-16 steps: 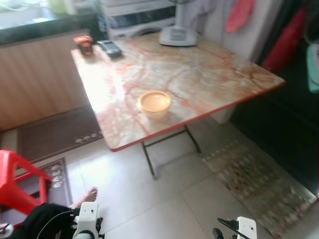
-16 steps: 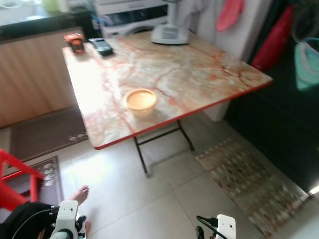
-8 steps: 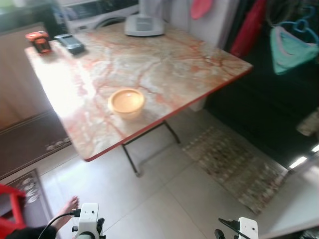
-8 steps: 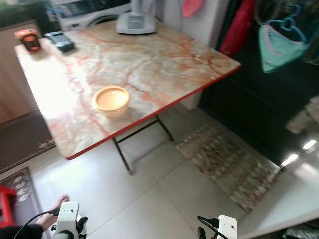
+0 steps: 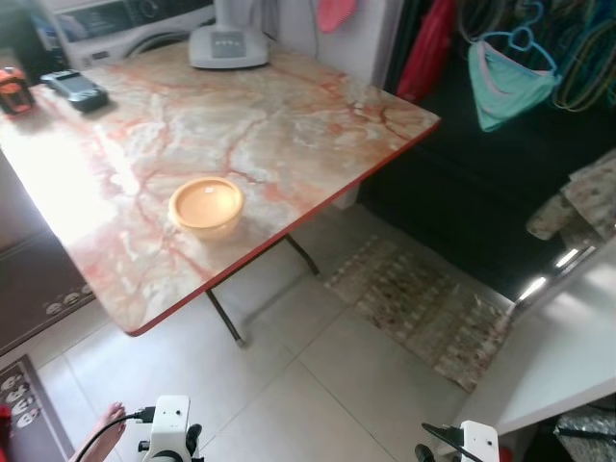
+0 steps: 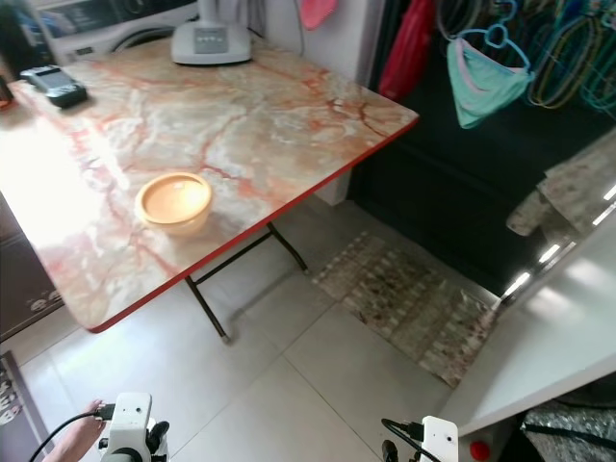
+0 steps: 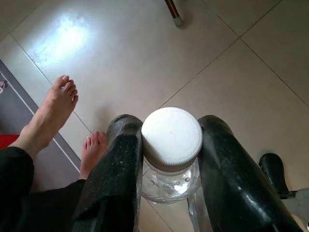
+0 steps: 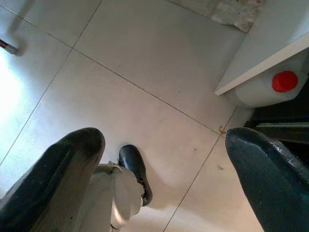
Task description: Restocking fridge
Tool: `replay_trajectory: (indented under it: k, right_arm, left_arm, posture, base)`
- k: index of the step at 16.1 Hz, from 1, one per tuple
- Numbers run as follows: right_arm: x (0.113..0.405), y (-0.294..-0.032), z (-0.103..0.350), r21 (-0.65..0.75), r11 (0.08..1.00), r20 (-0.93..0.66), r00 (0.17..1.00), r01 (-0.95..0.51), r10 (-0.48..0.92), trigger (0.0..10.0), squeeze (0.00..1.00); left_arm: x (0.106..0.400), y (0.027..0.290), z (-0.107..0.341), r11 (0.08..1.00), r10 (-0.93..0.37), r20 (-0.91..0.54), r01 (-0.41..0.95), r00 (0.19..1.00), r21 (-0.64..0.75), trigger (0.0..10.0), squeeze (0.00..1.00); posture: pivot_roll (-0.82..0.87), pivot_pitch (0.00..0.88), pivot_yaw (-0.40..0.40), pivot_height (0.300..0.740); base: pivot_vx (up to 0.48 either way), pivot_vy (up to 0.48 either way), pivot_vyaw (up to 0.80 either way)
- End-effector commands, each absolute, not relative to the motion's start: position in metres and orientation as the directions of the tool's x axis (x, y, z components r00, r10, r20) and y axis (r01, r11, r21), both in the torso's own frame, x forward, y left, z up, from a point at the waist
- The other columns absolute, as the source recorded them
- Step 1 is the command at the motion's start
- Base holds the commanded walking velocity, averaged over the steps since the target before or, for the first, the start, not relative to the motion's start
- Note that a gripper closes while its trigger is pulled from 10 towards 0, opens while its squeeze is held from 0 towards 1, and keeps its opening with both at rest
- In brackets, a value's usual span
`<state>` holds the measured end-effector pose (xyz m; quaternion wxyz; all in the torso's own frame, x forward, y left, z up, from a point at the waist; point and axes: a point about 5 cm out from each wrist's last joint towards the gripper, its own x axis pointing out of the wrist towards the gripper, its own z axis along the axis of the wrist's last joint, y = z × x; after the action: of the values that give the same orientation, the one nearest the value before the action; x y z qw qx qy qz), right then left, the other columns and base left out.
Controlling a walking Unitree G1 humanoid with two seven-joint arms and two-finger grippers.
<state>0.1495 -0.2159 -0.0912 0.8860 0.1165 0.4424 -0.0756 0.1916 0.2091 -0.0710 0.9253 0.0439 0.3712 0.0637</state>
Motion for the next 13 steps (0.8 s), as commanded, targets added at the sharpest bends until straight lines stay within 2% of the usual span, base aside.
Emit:
replay_trajectory:
  k: [1, 4, 6, 13]
  right_arm:
    - [0.1442, -0.2175, -0.0930, 0.131, 0.962, -0.813, 0.581, 0.241, -0.035, 10.0, 0.00]
    - [0.1446, -0.2172, -0.0930, 0.130, 0.961, -0.814, 0.579, 0.243, -0.037, 10.0, 0.00]
    - [0.1460, -0.2168, -0.0925, 0.135, 0.959, -0.810, 0.585, 0.248, -0.037, 10.0, 0.00]
    - [0.1464, -0.2171, -0.0924, 0.134, 0.960, -0.811, 0.584, 0.247, -0.036, 10.0, 0.00]
  left_arm:
    - [0.1885, 0.2077, -0.0727, 0.989, 0.143, -0.688, -0.080, 0.712, 0.123, 10.0, 0.00]
    - [0.1888, 0.2079, -0.0731, 0.987, 0.137, -0.698, -0.040, 0.703, 0.154, 10.0, 0.00]
    - [0.1908, 0.2095, -0.0718, 0.984, 0.155, -0.692, -0.047, 0.705, 0.173, 10.0, 0.00]
    - [0.1857, 0.2124, -0.0743, 0.985, 0.161, -0.707, -0.072, 0.688, 0.155, 10.0, 0.00]
  posture:
    - [-0.02, 0.060, -0.006, 0.740]
    - [-0.02, 0.066, -0.003, 0.740]
    - [-0.02, 0.082, -0.004, 0.740]
    - [-0.02, 0.109, -0.008, 0.740]
  base:
    - [0.000, 0.000, -0.74]
    - [0.000, 0.000, -0.74]
    - [0.000, -0.377, -0.74]
    - [0.000, 0.000, -0.74]
